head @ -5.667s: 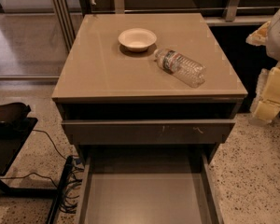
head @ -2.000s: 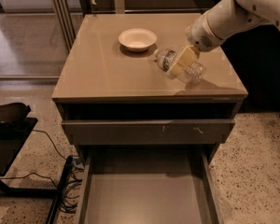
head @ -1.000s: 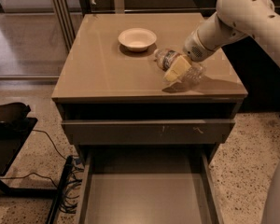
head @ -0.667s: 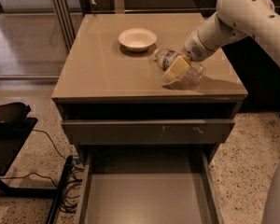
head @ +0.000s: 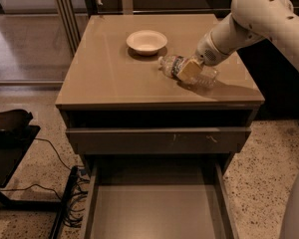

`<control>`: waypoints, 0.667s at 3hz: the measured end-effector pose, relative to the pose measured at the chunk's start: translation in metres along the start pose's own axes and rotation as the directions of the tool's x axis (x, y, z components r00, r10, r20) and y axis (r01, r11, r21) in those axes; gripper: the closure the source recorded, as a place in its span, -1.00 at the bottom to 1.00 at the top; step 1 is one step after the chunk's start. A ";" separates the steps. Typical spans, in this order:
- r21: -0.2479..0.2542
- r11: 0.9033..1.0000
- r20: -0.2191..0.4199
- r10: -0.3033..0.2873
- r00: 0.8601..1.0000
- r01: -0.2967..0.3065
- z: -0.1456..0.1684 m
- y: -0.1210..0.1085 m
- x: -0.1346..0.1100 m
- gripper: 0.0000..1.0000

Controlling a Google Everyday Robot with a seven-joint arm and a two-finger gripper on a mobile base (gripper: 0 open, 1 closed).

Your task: Place water bottle into middle drawer

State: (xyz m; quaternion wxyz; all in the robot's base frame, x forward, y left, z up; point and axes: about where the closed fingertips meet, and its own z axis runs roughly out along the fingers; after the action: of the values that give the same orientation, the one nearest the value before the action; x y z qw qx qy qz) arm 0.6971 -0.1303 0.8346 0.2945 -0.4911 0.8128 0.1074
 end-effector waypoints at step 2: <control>-0.004 1.000 0.000 -0.006 1.000 0.006 -0.001 0.001 0.000 1.00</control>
Offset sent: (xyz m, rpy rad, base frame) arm -0.0046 -0.0040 0.0087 -0.0032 -0.0109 0.0195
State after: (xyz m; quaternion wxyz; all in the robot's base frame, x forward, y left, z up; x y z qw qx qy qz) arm 0.6959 -0.1302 0.8354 0.2941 -0.4941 0.8110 0.1081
